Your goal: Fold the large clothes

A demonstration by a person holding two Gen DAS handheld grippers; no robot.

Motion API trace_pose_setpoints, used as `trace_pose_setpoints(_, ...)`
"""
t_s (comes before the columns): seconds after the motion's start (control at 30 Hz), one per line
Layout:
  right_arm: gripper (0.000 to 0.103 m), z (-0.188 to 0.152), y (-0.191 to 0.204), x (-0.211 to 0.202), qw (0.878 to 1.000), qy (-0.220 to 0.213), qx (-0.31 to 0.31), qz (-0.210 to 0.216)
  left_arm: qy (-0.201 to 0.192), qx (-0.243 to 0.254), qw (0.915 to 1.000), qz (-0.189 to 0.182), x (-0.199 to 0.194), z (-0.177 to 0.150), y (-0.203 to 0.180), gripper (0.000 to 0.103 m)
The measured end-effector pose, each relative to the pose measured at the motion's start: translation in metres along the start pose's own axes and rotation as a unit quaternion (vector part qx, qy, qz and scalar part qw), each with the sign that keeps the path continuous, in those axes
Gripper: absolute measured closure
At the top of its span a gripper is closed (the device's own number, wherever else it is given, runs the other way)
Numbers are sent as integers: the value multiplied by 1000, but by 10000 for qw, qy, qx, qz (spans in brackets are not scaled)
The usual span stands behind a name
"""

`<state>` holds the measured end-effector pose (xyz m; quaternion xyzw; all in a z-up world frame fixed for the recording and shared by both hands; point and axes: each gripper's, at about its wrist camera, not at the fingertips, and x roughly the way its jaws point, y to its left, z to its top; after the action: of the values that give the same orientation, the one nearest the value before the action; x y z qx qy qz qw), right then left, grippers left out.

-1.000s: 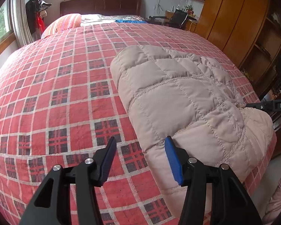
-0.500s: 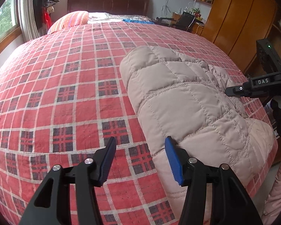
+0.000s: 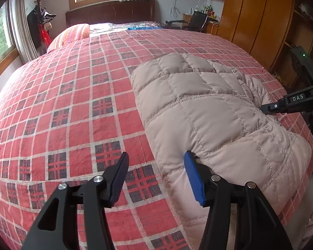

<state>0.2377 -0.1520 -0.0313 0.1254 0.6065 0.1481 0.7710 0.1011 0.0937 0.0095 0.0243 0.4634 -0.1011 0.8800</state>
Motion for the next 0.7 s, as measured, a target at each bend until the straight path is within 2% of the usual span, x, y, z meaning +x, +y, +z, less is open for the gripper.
trace_pose_setpoints(0.13, 87, -4, -1, -12, 9996, -100, 88, 240, 16, -21, 10000, 58, 0, -3, 0, 47)
trace_pose_setpoints(0.17, 81, -5, -7, -18, 9995, -130, 116, 261, 15, -32, 10000, 49, -1, -4, 1, 47)
trace_pose_setpoints(0.2, 70, -11, -7, -28, 9994, -176, 107, 273, 20, -54, 10000, 43, -1, -5, 2, 47)
trace_pose_setpoints(0.27, 62, -23, -9, -46, 9989, -312, 53, 336, 21, -106, 9999, 27, -2, -7, 4, 47)
trace_pose_setpoints(0.33, 61, -37, -6, -59, 9983, -365, 27, 448, 31, -141, 9999, -1, -5, -8, 6, 48)
trace_pose_setpoints(0.4, 55, -55, -1, -70, 9977, -372, -26, 569, 67, -223, 9997, -46, -9, -10, 10, 48)
trace_pose_setpoints(0.53, 53, -85, 7, -66, 9987, -108, -178, 454, 139, -459, 9987, -151, -23, -17, 13, 47)
trace_pose_setpoints(0.57, 58, -94, 10, -61, 9985, -48, -176, 515, 142, -527, 9983, -199, -26, -19, 12, 47)
trace_pose_setpoints(0.6, 71, -95, 6, -58, 9979, 8, -178, 628, 155, -593, 9978, -241, -29, -20, 11, 47)
trace_pose_setpoints(0.7, 94, -109, 3, -59, 9968, -86, -148, 785, 183, -785, 9964, -262, -34, -24, 8, 45)
